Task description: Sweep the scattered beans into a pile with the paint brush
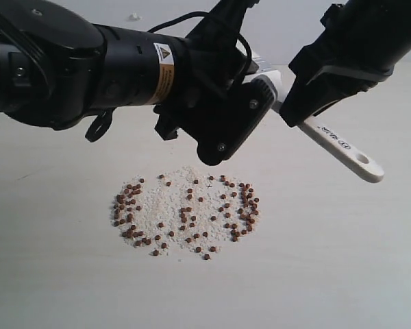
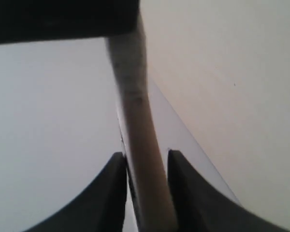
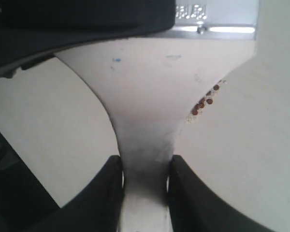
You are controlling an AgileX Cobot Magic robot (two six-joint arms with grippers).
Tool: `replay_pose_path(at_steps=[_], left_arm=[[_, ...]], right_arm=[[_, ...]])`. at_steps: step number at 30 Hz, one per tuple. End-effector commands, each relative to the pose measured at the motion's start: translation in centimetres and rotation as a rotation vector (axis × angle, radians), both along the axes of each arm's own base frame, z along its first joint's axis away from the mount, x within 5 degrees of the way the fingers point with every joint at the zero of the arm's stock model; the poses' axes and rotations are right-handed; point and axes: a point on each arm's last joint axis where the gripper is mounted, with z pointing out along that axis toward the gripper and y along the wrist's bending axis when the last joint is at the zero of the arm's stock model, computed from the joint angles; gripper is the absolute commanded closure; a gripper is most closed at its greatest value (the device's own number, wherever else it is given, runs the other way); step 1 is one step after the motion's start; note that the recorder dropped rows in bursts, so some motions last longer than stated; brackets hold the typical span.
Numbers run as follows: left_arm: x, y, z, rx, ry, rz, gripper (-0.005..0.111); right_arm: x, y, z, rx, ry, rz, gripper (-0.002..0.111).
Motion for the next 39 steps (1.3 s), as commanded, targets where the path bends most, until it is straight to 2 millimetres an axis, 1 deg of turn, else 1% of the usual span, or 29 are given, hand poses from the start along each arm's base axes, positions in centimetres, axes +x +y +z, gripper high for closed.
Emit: replay_pose_path(at_steps=[1, 2, 4, 6, 8, 10, 11, 14, 15, 16, 20, 22, 25, 27, 29, 30, 31, 32, 33, 35, 39], left_arm=[[0.2, -0.3, -0.6, 0.008, 0.009, 0.022, 0.089], [0.2, -0.4, -0.6, 0.009, 0.008, 0.024, 0.093], [0.3, -0.4, -0.6, 0.007, 0.009, 0.027, 0.106], [0.3, -0.3, -0.6, 0.004, 0.013, 0.032, 0.107], [0.3, -0.3, -0.6, 0.000, 0.019, 0.036, 0.107], [0.3, -0.3, -0.6, -0.024, 0.051, 0.061, 0.107], [0.4, -0.3, -0.6, -0.041, 0.075, 0.087, 0.107], [0.4, -0.2, -0.6, -0.060, 0.105, 0.113, 0.107], [0.4, -0.2, -0.6, -0.075, 0.125, 0.125, 0.107], [0.4, -0.2, -0.6, -0.082, 0.134, 0.131, 0.107], [0.9, 0.1, -0.6, -0.150, 0.218, 0.215, 0.107], [1.7, 0.5, -0.5, -0.212, 0.288, 0.284, 0.107], [3.3, 1.7, -0.4, -0.302, 0.396, 0.388, 0.107], [4.6, 2.7, -0.5, -0.389, 0.520, 0.450, 0.107], [5.8, 3.8, -0.4, -0.491, 0.673, 0.487, 0.107], [6.4, 4.4, -0.3, -0.539, 0.757, 0.486, 0.107], [7.4, 5.7, 0.0, -0.628, 0.941, 0.457, 0.107], [7.8, 6.4, 0.2, -0.668, 1.035, 0.437, 0.107], [8.1, 7.0, 0.4, -0.693, 1.100, 0.418, 0.107], [8.8, 8.7, 0.8, -0.747, 1.243, 0.373, 0.107], [9.9, 11.7, 1.5, -0.836, 1.461, 0.352, 0.107]], right_arm=[[0.1, 0.2, 0.4, 0.022, -0.018, 0.010, 0.108], [0.1, 0.2, 0.4, 0.022, -0.018, 0.010, 0.108], [0.1, 0.2, 0.4, 0.022, -0.018, 0.010, 0.108], [0.1, 0.2, 0.4, 0.022, -0.021, 0.015, 0.108], [0.0, 0.3, 0.5, 0.032, -0.041, 0.060, 0.106], [0.0, 0.5, 0.6, 0.052, -0.051, 0.085, 0.094], [0.1, 0.5, 0.9, 0.053, -0.064, 0.089, 0.082], [0.1, 0.5, 2.1, 0.059, -0.107, 0.090, 0.053], [0.0, 0.4, 3.2, 0.069, -0.147, 0.091, 0.040], [-0.1, 0.4, 3.9, 0.072, -0.171, 0.093, 0.037], [-1.0, -0.3, 6.5, 0.055, -0.284, 0.101, 0.037], [-1.5, -0.8, 8.1, 0.061, -0.401, 0.068, 0.037], [-2.2, -1.4, 10.3, 0.097, -0.566, 0.016, 0.037], [-2.8, -1.7, 11.6, 0.125, -0.654, -0.014, 0.037], [-3.1, -1.9, 12.4, 0.145, -0.712, -0.036, 0.037], [-3.1, -2.0, 12.5, 0.151, -0.725, -0.046, 0.037], [-3.0, -2.0, 12.2, 0.154, -0.736, -0.059, 0.037], [-2.9, -2.0, 11.8, 0.152, -0.732, -0.064, 0.037], [-2.8, -2.0, 11.5, 0.147, -0.731, -0.064, 0.038], [-2.2, -1.9, 10.0, 0.128, -0.722, -0.059, 0.041], [-1.2, -1.7, 7.1, 0.104, -0.738, -0.054, 0.043]])
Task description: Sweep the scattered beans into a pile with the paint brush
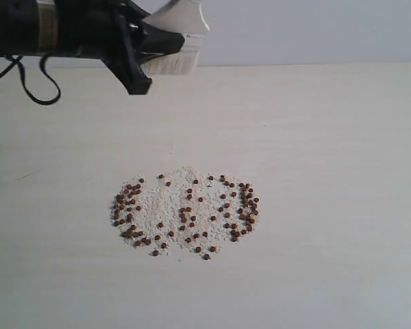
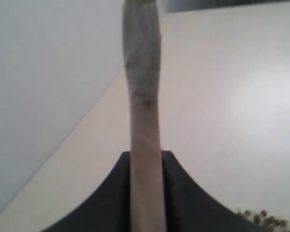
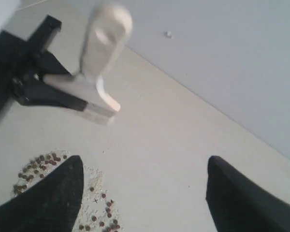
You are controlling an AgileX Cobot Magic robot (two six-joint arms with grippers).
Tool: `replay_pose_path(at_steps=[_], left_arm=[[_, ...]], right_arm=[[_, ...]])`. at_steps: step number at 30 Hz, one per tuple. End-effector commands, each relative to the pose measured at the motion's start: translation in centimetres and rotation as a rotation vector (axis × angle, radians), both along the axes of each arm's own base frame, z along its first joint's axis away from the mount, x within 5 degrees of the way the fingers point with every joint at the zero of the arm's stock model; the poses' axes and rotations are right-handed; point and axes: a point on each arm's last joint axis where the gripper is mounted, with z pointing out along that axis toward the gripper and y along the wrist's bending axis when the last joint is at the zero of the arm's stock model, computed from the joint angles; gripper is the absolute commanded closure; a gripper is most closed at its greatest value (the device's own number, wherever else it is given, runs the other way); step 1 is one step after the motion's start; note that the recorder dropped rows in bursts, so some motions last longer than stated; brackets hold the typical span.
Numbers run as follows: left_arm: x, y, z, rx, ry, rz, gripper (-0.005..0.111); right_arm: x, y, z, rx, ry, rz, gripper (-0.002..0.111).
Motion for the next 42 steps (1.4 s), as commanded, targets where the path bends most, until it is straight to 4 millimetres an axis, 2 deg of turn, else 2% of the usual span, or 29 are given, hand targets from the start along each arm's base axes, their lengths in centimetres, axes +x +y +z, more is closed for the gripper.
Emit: replay_pose_path(at_steps=[1, 5, 10, 13, 18, 23, 26, 31, 33, 36, 42], left_arm=[[0.8, 2.9, 1.0, -0.170, 0.220, -0.035, 0.107], [1.5, 4.5, 0.2, -0.180, 0.312, -0.048, 0.107], [2.0, 5.3, -1.6, -0.191, 0.413, -0.108, 0.107], [2.4, 5.9, -2.4, -0.228, 0.413, -0.166, 0.107], [3.9, 7.2, -3.6, -0.279, 0.408, -0.102, 0.107], [4.4, 8.0, -4.1, -0.272, 0.417, -0.081, 0.107], [4.4, 8.2, -4.4, -0.256, 0.415, -0.083, 0.107], [4.3, 8.2, -4.6, -0.216, 0.375, -0.111, 0.107], [4.2, 8.2, -4.7, -0.210, 0.372, -0.114, 0.107], [4.2, 8.2, -4.8, -0.199, 0.372, -0.120, 0.107], [4.2, 8.2, -4.7, -0.204, 0.365, -0.118, 0.107]], right_arm=[[1.2, 0.3, -2.9, -0.018, -0.041, 0.004, 0.043], [1.6, 1.3, -5.3, -0.010, -0.090, 0.113, 0.043], [2.9, 2.8, -6.3, 0.104, -0.086, 0.186, 0.046], [4.0, 3.5, -7.6, 0.128, -0.077, 0.212, 0.046], [6.2, 4.7, -10.6, 0.160, -0.036, 0.258, 0.046], [7.7, 6.4, -13.6, 0.253, -0.015, 0.365, 0.046], [7.8, 7.1, -14.4, 0.315, -0.022, 0.455, 0.046], [6.8, 7.9, -14.8, 0.389, -0.028, 0.648, 0.046], [7.0, 8.0, -14.9, 0.395, -0.068, 0.661, 0.046], [7.9, 7.1, -14.6, 0.430, -0.089, 0.581, 0.046], [10.2, 2.3, -14.3, 0.481, -0.118, 0.447, 0.051]])
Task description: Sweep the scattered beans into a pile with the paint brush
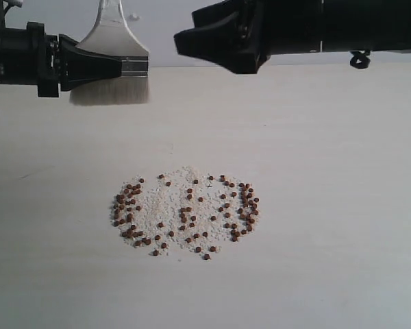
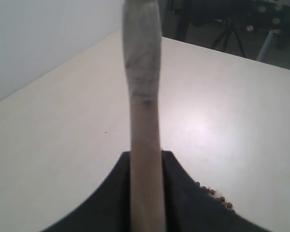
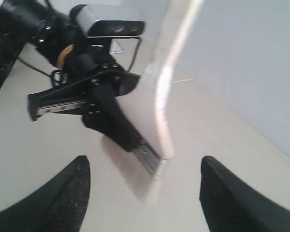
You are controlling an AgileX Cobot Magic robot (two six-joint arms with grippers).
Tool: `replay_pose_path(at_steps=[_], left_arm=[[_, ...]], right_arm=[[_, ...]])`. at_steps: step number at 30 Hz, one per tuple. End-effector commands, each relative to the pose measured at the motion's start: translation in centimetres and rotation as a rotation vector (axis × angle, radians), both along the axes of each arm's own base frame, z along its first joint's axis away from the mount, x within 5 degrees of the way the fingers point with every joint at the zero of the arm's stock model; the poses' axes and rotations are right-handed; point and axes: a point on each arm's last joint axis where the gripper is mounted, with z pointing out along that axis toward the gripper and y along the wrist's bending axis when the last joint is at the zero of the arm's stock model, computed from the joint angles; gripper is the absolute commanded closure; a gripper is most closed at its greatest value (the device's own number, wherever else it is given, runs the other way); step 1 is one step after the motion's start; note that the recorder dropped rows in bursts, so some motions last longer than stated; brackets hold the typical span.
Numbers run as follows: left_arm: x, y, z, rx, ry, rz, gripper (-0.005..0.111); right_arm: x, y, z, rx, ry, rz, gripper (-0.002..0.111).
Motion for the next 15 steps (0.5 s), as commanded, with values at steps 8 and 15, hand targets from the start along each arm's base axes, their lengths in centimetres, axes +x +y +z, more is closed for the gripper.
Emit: replay_pose_path(at_steps=[8, 15], left_arm=[[-0.6, -2.0, 0.5, -0.056, 0.006, -0.033, 0.107], [-2.8, -6.2, 0.7, -0.075, -0.044, -0.158, 0.107]], right_arm=[[2.5, -8.8, -0.2, 0.130, 0.037, -0.122, 0.052], [2.5, -7.5, -1.1, 0.122, 0.072, -0.081, 0.051]])
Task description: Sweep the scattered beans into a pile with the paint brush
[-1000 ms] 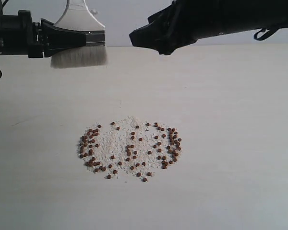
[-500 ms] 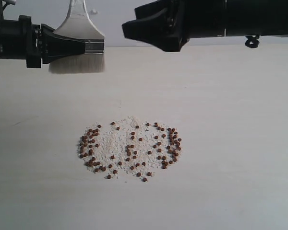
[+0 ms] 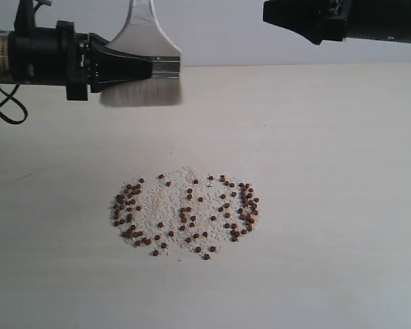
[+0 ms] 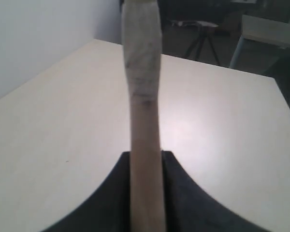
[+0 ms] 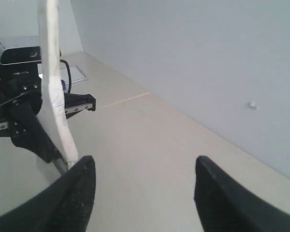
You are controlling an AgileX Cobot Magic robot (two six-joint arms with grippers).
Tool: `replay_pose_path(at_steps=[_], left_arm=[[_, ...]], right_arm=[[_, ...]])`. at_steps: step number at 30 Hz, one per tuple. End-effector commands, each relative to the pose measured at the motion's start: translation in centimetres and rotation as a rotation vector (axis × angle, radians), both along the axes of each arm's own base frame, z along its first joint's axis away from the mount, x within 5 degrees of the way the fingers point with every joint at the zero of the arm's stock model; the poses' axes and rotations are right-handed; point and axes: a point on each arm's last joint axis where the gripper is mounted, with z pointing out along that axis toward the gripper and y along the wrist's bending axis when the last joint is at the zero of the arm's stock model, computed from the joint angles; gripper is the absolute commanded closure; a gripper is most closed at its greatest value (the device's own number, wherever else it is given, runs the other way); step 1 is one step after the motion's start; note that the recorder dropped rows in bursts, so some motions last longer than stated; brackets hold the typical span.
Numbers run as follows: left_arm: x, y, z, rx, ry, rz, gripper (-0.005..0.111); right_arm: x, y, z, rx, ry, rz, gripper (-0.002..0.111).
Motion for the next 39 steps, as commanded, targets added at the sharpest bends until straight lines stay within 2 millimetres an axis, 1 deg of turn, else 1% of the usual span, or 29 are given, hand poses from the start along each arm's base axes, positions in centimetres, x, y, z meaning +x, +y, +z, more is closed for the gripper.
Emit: replay_pose_path(at_steps=[1, 2, 3, 4, 5, 8, 10, 12, 14, 20, 23, 27, 34, 39], left_arm=[[-1.2, -2.2, 0.3, -0.035, -0.031, -0.069, 0.107], [-1.4, -2.6, 0.4, -0.037, -0.038, -0.079, 0.107], [-1.7, -2.9, 0.4, -0.038, -0.047, -0.094, 0.107], [-1.8, -3.0, 0.3, -0.034, -0.060, -0.103, 0.107], [-1.9, -3.0, 0.2, -0.026, -0.088, -0.115, 0.107], [-1.9, -3.0, 0.2, -0.022, -0.096, -0.120, 0.107], [-1.9, -3.0, 0.2, -0.022, -0.096, -0.120, 0.107], [-2.0, -3.1, 0.2, -0.023, -0.096, -0.124, 0.107], [-2.0, -3.2, 0.2, -0.023, -0.096, -0.127, 0.107], [-2.5, -3.9, 0.3, -0.031, -0.114, -0.150, 0.107], [-3.1, -4.7, 0.3, -0.040, -0.132, -0.172, 0.107], [-3.0, -4.8, 0.5, -0.058, -0.128, -0.158, 0.107], [-3.1, -5.1, 0.6, -0.071, -0.123, -0.154, 0.107], [-3.2, -5.1, 0.6, -0.071, -0.125, -0.158, 0.107]], right_arm=[[-0.5, 1.3, 0.0, 0.010, 0.002, 0.052, 0.050], [-0.6, 1.6, 0.1, 0.010, 0.000, 0.061, 0.047], [-0.9, 2.1, 0.5, 0.016, -0.004, 0.074, 0.041], [-1.1, 2.4, 0.9, 0.017, -0.008, 0.082, 0.038], [-1.9, 2.9, 1.9, -0.001, -0.035, 0.111, 0.037], [-3.3, 3.6, 3.6, -0.033, -0.080, 0.154, 0.037], [-4.2, 4.2, 4.3, -0.049, -0.100, 0.186, 0.037], [-5.2, 5.3, 5.2, -0.048, -0.118, 0.223, 0.037], [-5.4, 5.8, 5.2, -0.057, -0.134, 0.245, 0.037], [-5.3, 6.0, 4.8, -0.063, -0.141, 0.252, 0.037], [-5.1, 6.3, 4.6, -0.044, -0.127, 0.251, 0.037], [-5.1, 6.8, 4.2, -0.041, -0.121, 0.263, 0.037], [-5.7, 8.6, 3.7, -0.034, -0.123, 0.319, 0.037], [-5.6, 8.6, 3.9, -0.023, -0.150, 0.310, 0.037]])
